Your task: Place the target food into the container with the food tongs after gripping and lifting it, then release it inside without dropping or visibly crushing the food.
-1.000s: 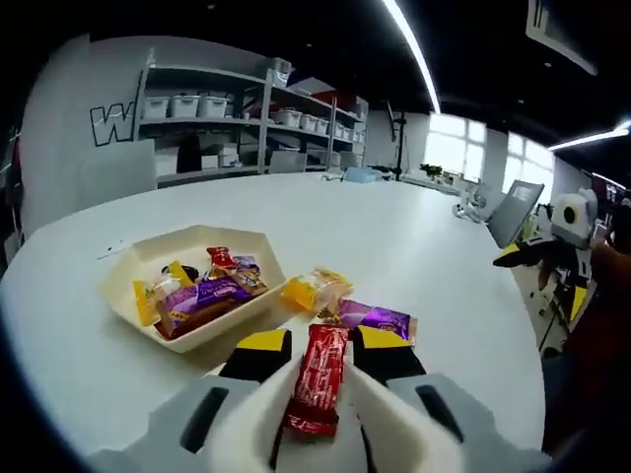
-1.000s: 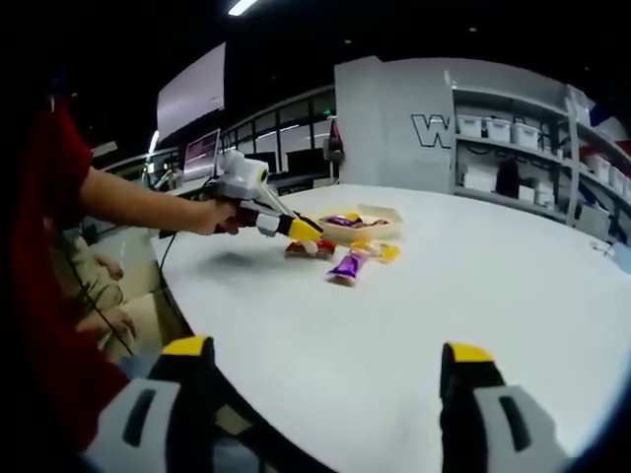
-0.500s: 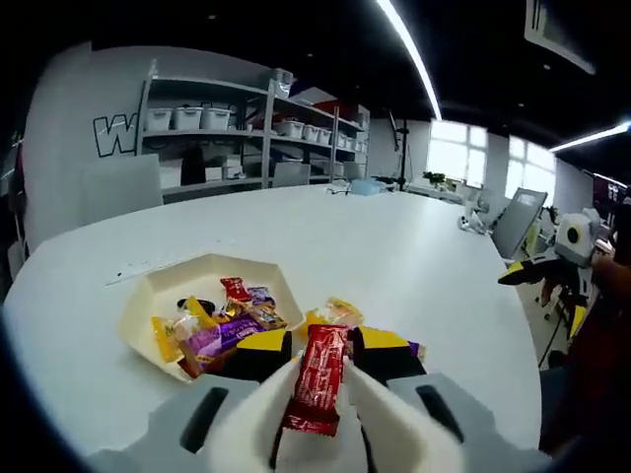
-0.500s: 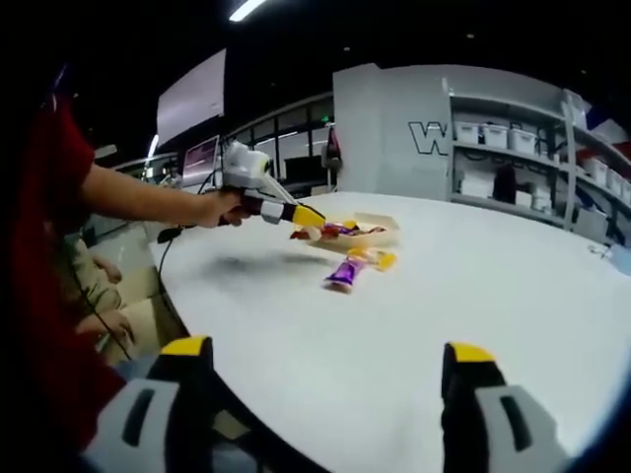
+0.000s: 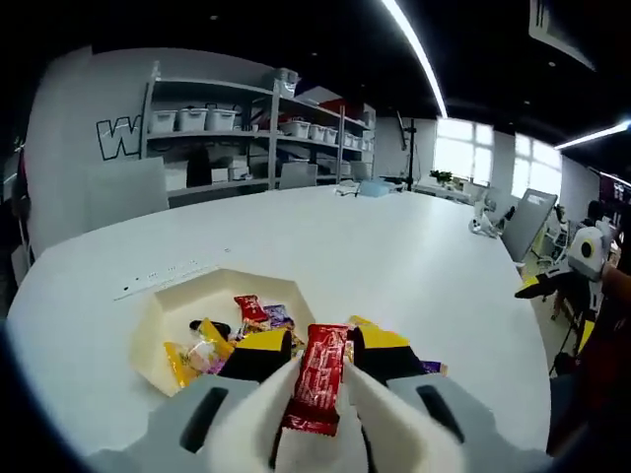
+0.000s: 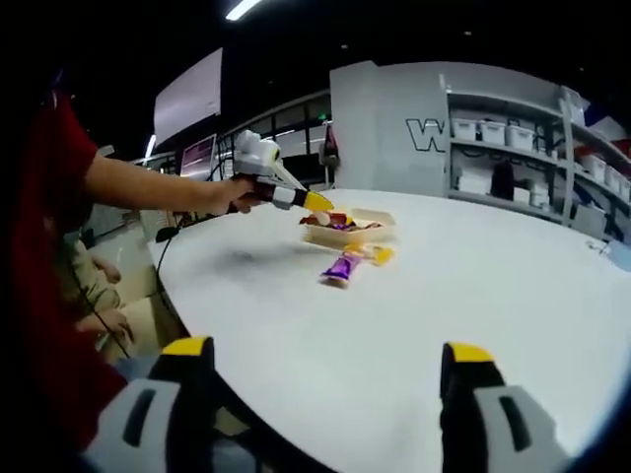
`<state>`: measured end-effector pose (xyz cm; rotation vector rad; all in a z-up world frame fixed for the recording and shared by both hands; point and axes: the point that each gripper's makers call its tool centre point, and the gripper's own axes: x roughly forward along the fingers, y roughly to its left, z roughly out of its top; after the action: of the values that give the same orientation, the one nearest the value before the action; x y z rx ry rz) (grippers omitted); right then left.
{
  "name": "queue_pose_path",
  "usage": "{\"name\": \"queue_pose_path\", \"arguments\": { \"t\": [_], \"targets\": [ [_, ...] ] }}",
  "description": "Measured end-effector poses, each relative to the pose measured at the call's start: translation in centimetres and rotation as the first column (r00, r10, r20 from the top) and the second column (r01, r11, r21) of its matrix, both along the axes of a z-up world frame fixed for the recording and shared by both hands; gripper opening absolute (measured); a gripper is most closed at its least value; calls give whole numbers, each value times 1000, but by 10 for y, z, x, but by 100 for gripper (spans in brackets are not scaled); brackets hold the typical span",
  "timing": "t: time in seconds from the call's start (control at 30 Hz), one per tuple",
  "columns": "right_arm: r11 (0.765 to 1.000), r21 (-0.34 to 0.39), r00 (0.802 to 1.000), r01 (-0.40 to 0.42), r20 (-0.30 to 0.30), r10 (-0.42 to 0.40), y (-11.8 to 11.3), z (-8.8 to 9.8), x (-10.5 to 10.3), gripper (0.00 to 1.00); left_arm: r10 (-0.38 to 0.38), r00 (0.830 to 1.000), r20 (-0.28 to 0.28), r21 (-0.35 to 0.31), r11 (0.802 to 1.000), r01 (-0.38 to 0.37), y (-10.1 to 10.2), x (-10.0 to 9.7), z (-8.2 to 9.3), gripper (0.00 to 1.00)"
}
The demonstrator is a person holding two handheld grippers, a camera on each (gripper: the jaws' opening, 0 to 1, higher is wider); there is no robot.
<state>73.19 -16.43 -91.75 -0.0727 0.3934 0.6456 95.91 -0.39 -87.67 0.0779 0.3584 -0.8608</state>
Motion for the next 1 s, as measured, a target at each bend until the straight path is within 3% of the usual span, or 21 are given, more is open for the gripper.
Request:
{"name": "queue_pose_path", "arguments": {
  "t": [0.5, 0.73, 1.0],
  "targets": [
    [1000, -5, 1000, 17, -18, -17, -8, -6, 2, 94, 24, 1000, -1, 7, 1000, -24, -6, 27, 4, 24],
    [1000, -12, 999, 21, -31, -22, -12, -11, 2, 94, 72, 997, 9, -2, 997, -72, -10, 40, 8, 26],
    [1000, -17, 999, 12, -36, -13, -11, -13, 2, 94, 70, 997, 26, 15, 997, -70, -5, 34, 9, 26]
  ]
}}
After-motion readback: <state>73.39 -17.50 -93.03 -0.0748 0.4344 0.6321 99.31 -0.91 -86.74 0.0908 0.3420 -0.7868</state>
